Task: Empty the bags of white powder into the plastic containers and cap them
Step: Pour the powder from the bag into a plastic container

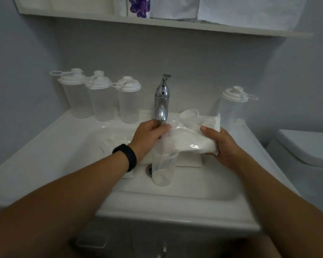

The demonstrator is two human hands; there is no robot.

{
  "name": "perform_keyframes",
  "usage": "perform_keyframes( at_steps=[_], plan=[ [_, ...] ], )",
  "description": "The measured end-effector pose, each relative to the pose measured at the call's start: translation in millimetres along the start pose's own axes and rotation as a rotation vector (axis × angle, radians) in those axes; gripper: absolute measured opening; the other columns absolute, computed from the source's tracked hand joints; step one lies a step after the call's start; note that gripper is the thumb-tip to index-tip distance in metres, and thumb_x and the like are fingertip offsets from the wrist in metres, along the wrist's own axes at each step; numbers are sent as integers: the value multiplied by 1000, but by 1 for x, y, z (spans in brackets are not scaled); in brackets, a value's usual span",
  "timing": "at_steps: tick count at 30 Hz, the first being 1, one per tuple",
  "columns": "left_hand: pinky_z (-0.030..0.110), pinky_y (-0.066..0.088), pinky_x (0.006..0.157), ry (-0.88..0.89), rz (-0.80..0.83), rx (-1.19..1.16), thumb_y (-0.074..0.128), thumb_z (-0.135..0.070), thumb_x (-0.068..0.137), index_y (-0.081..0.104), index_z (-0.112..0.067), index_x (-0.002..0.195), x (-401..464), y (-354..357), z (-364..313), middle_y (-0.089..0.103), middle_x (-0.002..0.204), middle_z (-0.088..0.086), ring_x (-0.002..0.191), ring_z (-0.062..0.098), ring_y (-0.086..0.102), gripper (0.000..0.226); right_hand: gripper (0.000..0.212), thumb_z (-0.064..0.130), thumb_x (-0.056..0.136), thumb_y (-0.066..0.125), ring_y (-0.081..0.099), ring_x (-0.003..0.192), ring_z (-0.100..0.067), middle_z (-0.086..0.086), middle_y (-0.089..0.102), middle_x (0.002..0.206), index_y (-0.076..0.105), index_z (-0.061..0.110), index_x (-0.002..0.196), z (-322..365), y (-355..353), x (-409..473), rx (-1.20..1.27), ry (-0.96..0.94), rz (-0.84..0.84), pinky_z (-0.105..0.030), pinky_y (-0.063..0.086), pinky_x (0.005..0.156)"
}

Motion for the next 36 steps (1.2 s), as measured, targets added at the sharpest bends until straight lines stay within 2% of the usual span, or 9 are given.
perform_keyframes(
  at_steps=[3,7,12,17,21,24,28,32,36],
  plan=[
    [33,60,87,76,-26,55,72,-19,95,77,-14,92,-9,-4,-1,74,83,-7,83,9,68,8,46,22,82,67,70,61,-11,1,74,76,61,8,125,-4,1,2,18,17,11,-22,50,42],
    [14,51,73,143,-58,42,74,-17,94,78,-19,94,-15,-12,-8,73,75,-16,72,-4,65,5,43,26,85,72,74,83,-18,-5,76,98,64,14,125,-6,2,6,-25,32,11,-29,58,56],
    [17,55,78,121,-63,25,74,-19,94,78,-26,96,-14,-11,-8,77,87,-9,79,1,68,8,60,33,77,75,73,104,-24,-8,75,118,60,14,132,-8,-1,5,-64,53,-40,-35,63,75],
    [27,58,90,99,-46,-11,73,-18,94,78,-23,100,-16,-9,-9,79,101,1,93,13,71,9,53,49,75,74,71,112,-26,-2,76,117,66,25,121,-10,1,2,-176,90,-65,-48,57,97],
    [38,53,97,42,-34,-58,74,-20,93,79,-20,101,-16,-11,-9,77,108,12,96,17,67,9,54,48,76,74,70,113,-28,-4,75,118,65,25,123,-8,4,1,-192,44,-55,-49,56,96],
    [47,49,106,-9,32,-91,72,-21,94,78,-17,105,-16,-10,-6,74,116,15,100,23,66,14,55,37,78,76,70,114,-28,-6,74,121,63,19,129,-6,4,2,-162,1,-33,-46,57,95],
    [46,52,102,-27,119,-109,62,-31,100,70,-17,120,-17,-6,-4,75,115,7,100,19,70,26,57,32,80,77,70,114,-28,-8,73,123,61,16,132,-3,1,2,-145,-35,-35,-42,58,95],
    [23,54,92,-27,423,119,75,-54,70,45,-32,139,-20,-6,12,63,131,-6,114,1,65,78,55,30,83,76,70,114,-28,-8,73,124,60,16,134,-3,0,1,-151,-39,-29,-43,57,96],
    [18,51,99,-104,645,367,94,-37,66,37,-39,144,-31,-5,29,59,138,-15,121,-5,59,97,55,29,83,76,69,116,-29,-10,72,125,61,14,133,-3,1,3,-138,-42,-21,-44,55,98]
  ],
)
Point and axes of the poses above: each hand's wrist, its own x-axis towards the middle knuckle, its own y-axis out of the palm, z = x × y, the point moved 6 cm from there along x, towards the middle knuckle
